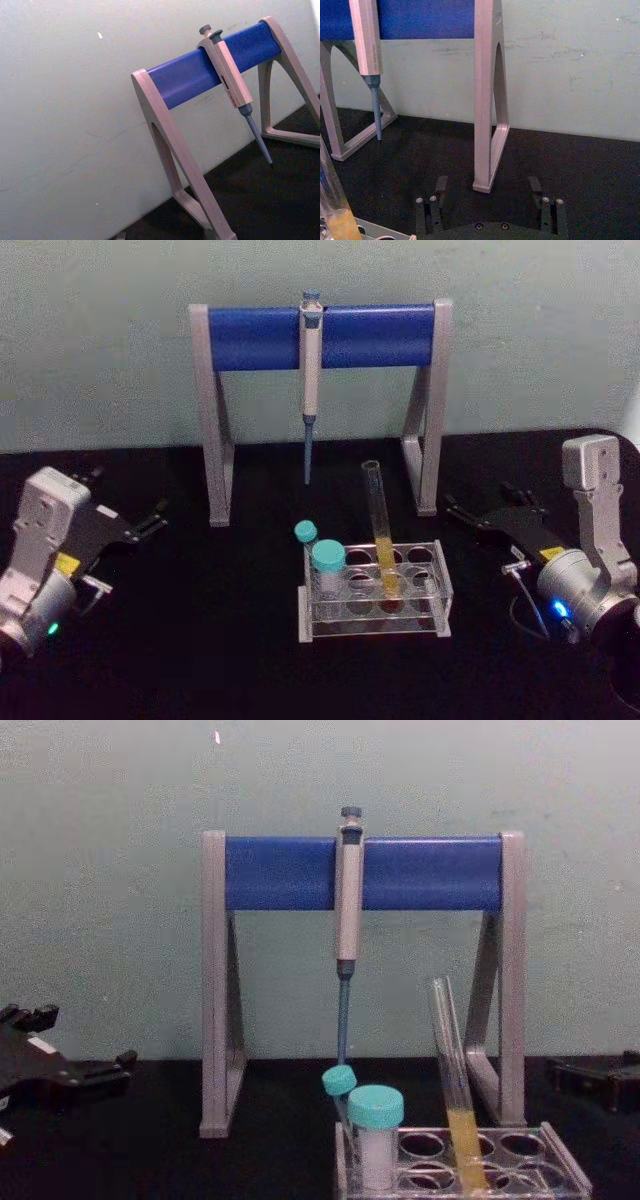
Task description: Pick up the test tube from the test tube rack, shake it, then place it back into the test tube rack.
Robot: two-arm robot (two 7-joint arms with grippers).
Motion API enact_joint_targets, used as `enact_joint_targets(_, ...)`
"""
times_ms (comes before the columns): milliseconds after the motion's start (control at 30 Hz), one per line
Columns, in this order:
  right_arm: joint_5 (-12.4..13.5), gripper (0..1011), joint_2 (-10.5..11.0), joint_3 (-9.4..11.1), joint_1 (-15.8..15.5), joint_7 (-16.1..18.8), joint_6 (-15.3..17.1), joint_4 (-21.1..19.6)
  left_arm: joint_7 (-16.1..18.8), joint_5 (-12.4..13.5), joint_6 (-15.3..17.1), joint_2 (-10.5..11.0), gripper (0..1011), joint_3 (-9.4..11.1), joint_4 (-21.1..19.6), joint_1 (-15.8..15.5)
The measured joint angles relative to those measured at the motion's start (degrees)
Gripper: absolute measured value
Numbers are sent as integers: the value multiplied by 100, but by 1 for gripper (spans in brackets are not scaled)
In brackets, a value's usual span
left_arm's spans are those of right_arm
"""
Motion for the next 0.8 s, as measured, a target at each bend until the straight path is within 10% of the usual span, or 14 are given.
enact_joint_targets(800,0,1000,0,0,0,0,0,0,0,0,0,0,1001,0,0,0)
